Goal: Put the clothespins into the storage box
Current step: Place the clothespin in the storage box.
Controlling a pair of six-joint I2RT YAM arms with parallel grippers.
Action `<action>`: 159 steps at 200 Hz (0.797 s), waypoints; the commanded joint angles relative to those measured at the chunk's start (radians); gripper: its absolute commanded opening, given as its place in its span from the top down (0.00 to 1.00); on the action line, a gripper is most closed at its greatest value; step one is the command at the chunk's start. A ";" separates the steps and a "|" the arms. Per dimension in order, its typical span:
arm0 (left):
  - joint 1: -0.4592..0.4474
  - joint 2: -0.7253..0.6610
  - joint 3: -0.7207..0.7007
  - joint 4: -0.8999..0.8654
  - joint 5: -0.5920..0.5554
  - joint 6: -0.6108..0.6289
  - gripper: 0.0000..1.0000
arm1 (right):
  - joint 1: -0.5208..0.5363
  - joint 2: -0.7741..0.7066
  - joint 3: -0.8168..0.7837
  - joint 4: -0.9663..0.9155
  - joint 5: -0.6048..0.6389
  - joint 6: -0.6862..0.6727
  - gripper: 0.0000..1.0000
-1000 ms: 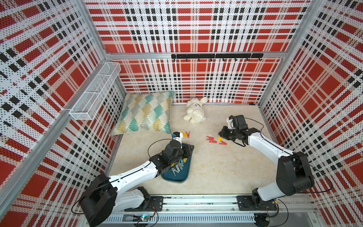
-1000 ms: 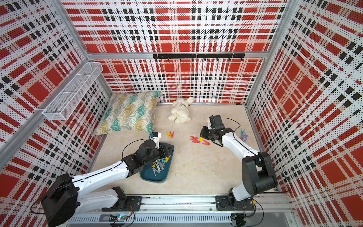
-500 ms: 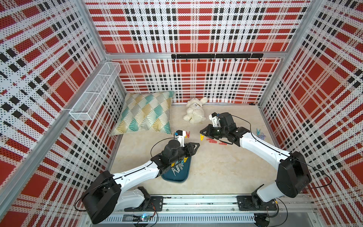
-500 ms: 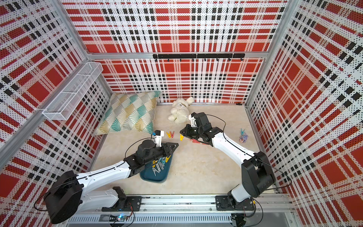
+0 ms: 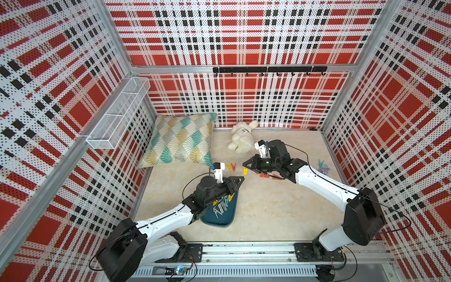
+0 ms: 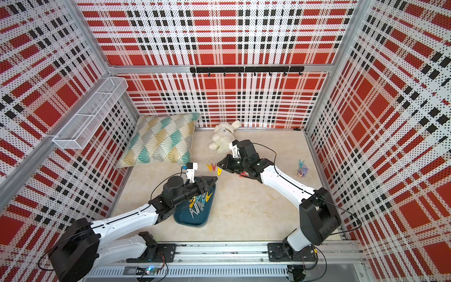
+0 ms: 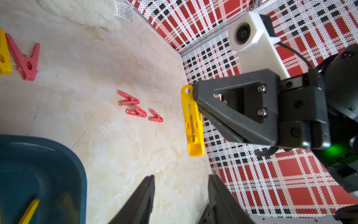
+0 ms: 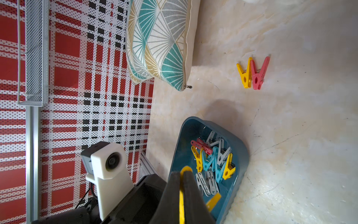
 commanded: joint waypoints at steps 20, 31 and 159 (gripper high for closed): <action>0.013 -0.017 -0.016 0.092 0.048 -0.033 0.49 | 0.040 0.013 0.022 0.042 -0.015 0.024 0.86; 0.013 -0.015 -0.016 0.100 0.053 -0.038 0.49 | 0.050 0.019 0.024 0.049 -0.018 0.029 0.86; 0.040 -0.020 -0.046 0.125 0.068 -0.059 0.87 | 0.078 0.008 0.042 0.005 0.010 -0.003 0.78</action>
